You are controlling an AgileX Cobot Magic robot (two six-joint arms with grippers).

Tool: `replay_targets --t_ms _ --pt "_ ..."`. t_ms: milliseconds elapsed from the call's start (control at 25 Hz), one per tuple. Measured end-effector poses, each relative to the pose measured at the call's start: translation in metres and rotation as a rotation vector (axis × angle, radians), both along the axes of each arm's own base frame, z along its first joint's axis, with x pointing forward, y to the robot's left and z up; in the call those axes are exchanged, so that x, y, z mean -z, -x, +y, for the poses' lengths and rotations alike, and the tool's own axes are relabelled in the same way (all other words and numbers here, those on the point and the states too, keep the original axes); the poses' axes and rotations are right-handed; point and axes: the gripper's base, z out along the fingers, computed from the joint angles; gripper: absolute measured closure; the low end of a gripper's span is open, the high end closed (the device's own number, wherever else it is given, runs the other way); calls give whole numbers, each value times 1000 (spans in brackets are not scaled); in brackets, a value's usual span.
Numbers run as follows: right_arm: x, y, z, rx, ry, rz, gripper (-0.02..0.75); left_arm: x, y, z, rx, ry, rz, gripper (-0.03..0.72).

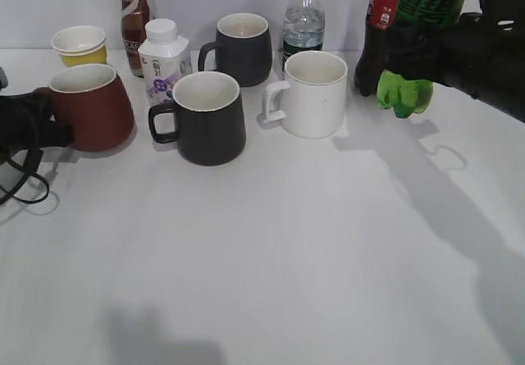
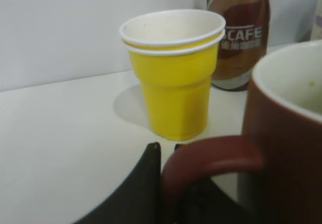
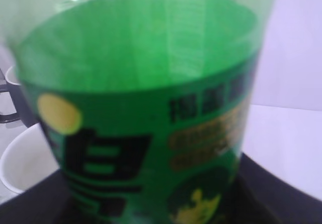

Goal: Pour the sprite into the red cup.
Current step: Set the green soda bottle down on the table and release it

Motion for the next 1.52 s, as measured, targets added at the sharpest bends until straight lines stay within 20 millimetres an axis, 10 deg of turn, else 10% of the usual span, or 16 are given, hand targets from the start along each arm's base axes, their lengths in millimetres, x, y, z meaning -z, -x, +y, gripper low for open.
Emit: replay_targets --t_ms 640,1120,1520 --pt "1 -1 -4 43 15 2 342 5 -14 0 10 -15 21 631" --pt "2 -2 -4 44 18 5 342 -1 10 -2 29 -10 39 374" --pt "60 -19 0 55 45 15 343 -30 51 0 13 -32 83 371"
